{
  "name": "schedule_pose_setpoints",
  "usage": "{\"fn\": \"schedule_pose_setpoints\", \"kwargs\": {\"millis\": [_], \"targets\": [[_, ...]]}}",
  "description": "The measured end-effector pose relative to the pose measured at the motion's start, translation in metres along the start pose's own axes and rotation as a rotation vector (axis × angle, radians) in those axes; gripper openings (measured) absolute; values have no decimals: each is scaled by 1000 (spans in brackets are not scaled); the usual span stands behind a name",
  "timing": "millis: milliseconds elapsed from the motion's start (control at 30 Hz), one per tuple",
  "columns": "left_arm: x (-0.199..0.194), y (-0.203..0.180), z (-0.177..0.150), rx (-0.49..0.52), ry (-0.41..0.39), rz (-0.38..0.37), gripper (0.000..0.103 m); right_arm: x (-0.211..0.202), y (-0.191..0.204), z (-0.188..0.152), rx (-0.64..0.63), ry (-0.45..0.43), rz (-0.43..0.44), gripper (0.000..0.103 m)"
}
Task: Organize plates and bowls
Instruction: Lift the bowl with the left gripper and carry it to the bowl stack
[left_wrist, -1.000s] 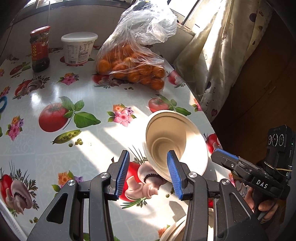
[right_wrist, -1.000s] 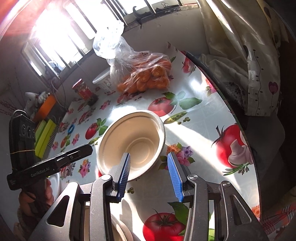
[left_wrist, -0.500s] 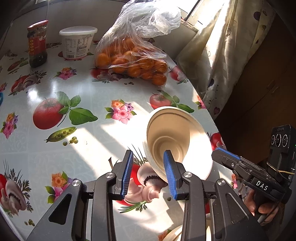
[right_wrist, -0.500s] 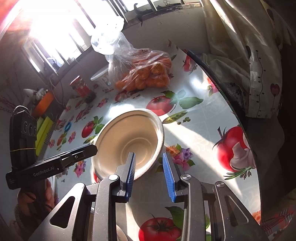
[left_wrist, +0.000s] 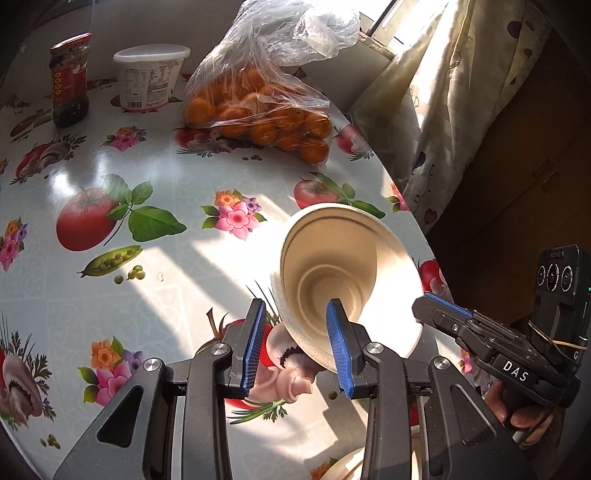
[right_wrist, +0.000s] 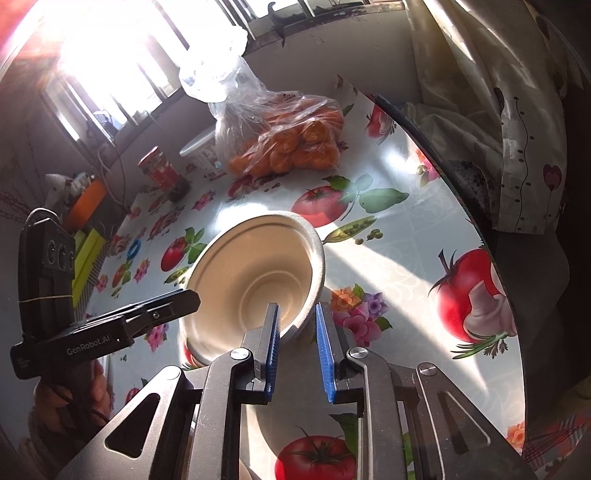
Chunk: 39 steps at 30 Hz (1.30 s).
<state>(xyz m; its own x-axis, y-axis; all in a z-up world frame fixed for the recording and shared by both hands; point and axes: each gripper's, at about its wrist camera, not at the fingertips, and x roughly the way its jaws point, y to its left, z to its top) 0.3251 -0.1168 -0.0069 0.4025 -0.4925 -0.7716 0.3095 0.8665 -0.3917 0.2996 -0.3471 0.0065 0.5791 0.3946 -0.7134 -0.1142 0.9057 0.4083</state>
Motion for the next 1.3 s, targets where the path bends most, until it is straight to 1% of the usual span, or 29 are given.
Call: {"fn": "schedule_pose_setpoints", "kwargs": {"millis": [367, 733, 1067, 1300], "targets": [[-3, -6, 0, 18, -7, 3, 35, -2, 1, -2, 2, -7, -5, 19], [-20, -12, -4, 35, -41, -4, 35, -16, 6, -6, -5, -30, 7, 19], [-45, -25, -15, 59, -77, -16, 35, -43, 18, -16, -13, -69, 21, 19], [-69, -35, -24, 65, -122, -39, 35, -68, 28, -26, -23, -105, 30, 19]]}}
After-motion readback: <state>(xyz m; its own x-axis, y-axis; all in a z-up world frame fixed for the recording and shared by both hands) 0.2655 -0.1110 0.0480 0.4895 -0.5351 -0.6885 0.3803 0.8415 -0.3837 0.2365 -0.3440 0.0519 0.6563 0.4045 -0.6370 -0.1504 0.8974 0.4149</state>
